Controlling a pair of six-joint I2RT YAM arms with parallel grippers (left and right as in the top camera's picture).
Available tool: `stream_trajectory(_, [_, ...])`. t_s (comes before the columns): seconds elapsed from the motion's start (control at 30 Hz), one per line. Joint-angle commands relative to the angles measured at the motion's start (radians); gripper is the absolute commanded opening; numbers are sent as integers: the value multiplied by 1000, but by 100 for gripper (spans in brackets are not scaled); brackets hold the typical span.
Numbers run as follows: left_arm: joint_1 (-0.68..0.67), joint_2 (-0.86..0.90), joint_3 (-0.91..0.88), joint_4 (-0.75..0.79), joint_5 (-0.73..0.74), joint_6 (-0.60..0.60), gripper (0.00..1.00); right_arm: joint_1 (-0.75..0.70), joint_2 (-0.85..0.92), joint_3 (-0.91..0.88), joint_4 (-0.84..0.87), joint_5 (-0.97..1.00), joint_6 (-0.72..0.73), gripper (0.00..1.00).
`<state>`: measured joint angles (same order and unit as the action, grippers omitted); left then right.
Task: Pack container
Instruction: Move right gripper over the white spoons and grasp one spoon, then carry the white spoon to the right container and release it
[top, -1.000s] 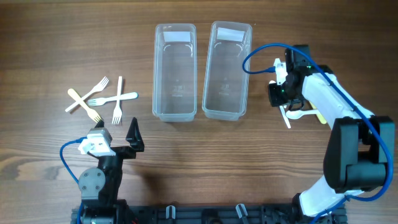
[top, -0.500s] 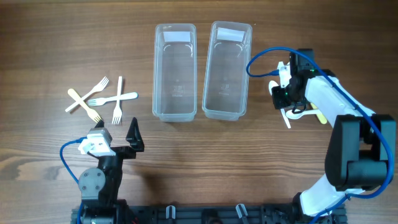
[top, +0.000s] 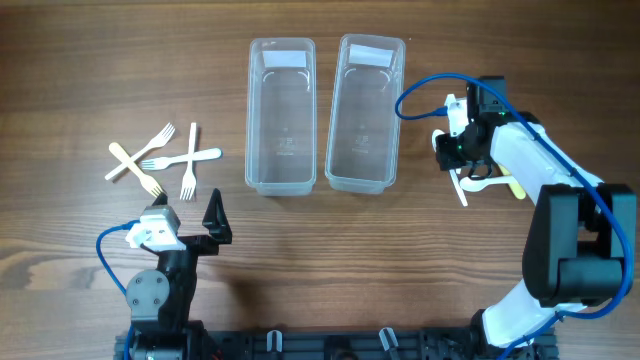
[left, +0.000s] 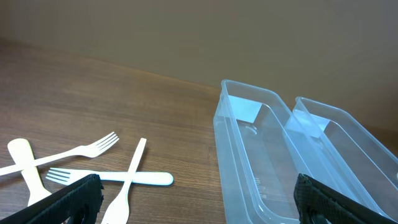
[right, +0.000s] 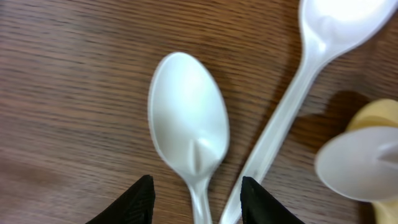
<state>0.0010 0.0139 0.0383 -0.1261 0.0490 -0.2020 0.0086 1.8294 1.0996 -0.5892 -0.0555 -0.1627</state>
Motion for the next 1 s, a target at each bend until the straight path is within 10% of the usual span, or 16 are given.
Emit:
stream_trajectory(0.0, [-6, -9, -8, 3, -10, 19, 100, -2, 30, -13, 2, -66, -20, 43])
stream_trajectory(0.5, [-5, -9, -8, 3, -10, 19, 100, -2, 32, -121, 40, -61, -21, 42])
stream_trajectory(0.67, [-5, -9, -8, 3, -10, 19, 100, -2, 32, -132, 60, -58, -18, 4])
stream_trajectory(0.97, [-5, -9, -8, 3, -10, 19, 100, -2, 18, 271, -106, -39, 42, 4])
